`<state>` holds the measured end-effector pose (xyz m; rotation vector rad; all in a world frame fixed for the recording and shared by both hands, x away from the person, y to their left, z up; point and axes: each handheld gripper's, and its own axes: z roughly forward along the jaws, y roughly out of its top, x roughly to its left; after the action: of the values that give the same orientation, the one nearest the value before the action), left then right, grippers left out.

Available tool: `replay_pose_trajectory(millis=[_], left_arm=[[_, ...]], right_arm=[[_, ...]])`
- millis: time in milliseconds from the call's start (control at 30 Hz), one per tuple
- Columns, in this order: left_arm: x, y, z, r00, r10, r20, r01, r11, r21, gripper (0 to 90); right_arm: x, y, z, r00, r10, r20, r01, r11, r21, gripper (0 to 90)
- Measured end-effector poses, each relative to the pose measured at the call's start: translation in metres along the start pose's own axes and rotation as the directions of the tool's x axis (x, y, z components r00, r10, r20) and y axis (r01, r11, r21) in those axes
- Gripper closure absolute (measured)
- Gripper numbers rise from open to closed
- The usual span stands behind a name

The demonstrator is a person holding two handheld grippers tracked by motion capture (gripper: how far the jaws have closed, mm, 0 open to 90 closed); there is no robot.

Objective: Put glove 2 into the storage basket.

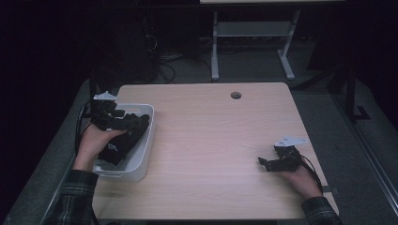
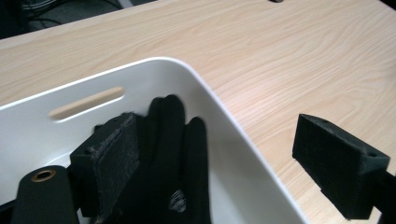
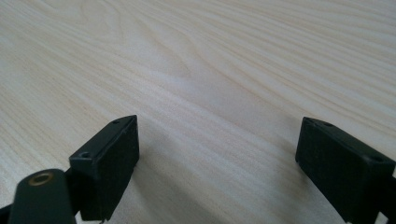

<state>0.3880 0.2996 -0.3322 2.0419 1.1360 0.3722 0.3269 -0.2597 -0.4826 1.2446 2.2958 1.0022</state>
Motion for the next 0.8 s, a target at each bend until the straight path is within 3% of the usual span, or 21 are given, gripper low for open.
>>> replay_pose_trajectory(millis=[433,800], left_arm=[[-0.038,0.005,0.018,0.9954,0.042,0.086,-0.038,0.9982,-0.046,13.5],[-0.076,-0.002,0.038,0.9818,0.086,0.169,-0.076,0.9949,-0.066,13.5]], right_arm=[[0.000,0.000,0.000,1.0000,-0.003,-0.002,0.003,1.000,-0.001,12.8],[0.000,0.000,0.000,1.0000,-0.004,-0.002,0.004,1.000,0.001,12.4]])
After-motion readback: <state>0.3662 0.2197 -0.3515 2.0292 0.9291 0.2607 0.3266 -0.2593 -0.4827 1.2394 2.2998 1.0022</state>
